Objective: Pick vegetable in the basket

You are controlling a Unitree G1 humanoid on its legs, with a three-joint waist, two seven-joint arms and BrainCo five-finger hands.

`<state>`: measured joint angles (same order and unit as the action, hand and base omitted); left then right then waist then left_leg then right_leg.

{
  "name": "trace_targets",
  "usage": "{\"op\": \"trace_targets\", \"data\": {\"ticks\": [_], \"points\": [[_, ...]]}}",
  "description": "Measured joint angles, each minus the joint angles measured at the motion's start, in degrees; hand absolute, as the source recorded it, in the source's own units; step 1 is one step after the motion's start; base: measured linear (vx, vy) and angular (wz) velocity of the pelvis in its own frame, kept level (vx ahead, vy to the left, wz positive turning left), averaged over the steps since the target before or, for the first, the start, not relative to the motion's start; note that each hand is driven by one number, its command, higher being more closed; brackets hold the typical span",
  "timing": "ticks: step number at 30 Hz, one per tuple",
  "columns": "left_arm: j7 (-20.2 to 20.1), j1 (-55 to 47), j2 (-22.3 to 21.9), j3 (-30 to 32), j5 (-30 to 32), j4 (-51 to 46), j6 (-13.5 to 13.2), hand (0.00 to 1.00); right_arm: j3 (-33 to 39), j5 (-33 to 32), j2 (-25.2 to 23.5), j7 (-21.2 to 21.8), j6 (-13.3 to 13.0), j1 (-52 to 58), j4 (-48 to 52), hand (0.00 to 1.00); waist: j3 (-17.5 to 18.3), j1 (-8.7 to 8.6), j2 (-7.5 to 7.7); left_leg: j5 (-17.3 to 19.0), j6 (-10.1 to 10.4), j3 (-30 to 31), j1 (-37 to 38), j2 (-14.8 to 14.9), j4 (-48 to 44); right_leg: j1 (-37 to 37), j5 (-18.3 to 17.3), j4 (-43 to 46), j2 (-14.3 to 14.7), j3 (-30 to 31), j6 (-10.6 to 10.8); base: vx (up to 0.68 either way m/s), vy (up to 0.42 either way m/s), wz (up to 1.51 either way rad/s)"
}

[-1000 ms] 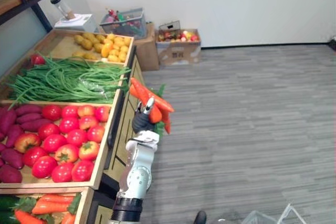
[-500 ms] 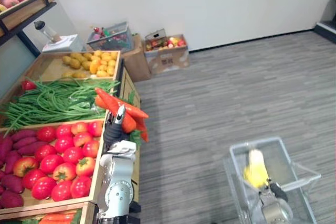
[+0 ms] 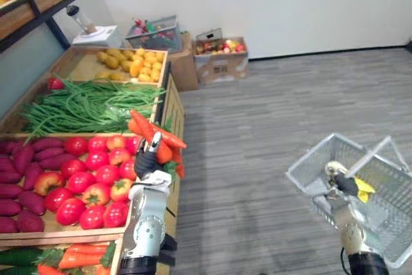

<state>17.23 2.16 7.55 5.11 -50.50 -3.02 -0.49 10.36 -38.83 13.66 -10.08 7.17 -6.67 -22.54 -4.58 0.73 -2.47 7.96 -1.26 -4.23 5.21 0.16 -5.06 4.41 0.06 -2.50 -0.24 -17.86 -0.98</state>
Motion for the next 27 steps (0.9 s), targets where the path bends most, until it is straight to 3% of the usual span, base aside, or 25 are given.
{"op": "trace_targets", "data": {"ticks": [4,10,15,22,27], "points": [[-0.2,2.3,1.2,-2.9,0.0,2.5,0.1,1.00,-6.4,0.0,1.3,5.7,4.3,-4.7,-5.6,1.00,0.0,1.19,0.02,-0.7,-0.6,1.6,-0.3,-0.9,0.0,1.1,1.4,-1.8,-0.7,-1.4,0.4,-0.04,0.063,0.19],[-0.3,3.3,1.7,-4.2,0.1,4.7,0.7,1.00,-9.6,-0.5,2.4,10.5,5.0,-10.8,-7.9,1.00,-0.1,2.64,0.19,-1.3,-1.1,2.9,-1.3,-1.6,0.1,1.1,3.6,-3.5,-1.1,-2.2,0.4,-0.08,0.036,0.11],[-0.3,4.5,1.7,-5.3,0.1,5.7,0.7,1.00,-12.5,-1.4,2.5,15.2,5.8,-12.0,-8.4,1.00,-0.4,3.89,1.24,-2.6,-1.2,4.0,-1.5,-2.1,1.0,1.0,3.9,-3.5,-1.6,-3.7,0.6,-0.08,0.005,0.14],[-0.7,4.9,1.8,-6.1,0.2,6.2,1.1,1.00,-16.5,-1.8,1.1,26.3,10.0,-12.6,-8.4,1.00,-0.4,4.46,3.01,-3.3,-1.2,5.1,-2.1,-2.5,1.1,1.0,4.1,-3.5,-2.0,-4.8,0.9,-0.01,0.003,0.08],[-1.4,4.9,1.8,-7.6,2.0,6.2,1.1,1.00,-21.6,-0.9,1.0,30.3,13.6,-12.6,-8.4,1.00,-0.3,4.43,3.34,-3.3,-1.2,5.1,-2.1,-2.7,1.2,1.0,4.3,-3.5,-2.3,-4.8,1.3,0.02,0.012,0.01]]}}
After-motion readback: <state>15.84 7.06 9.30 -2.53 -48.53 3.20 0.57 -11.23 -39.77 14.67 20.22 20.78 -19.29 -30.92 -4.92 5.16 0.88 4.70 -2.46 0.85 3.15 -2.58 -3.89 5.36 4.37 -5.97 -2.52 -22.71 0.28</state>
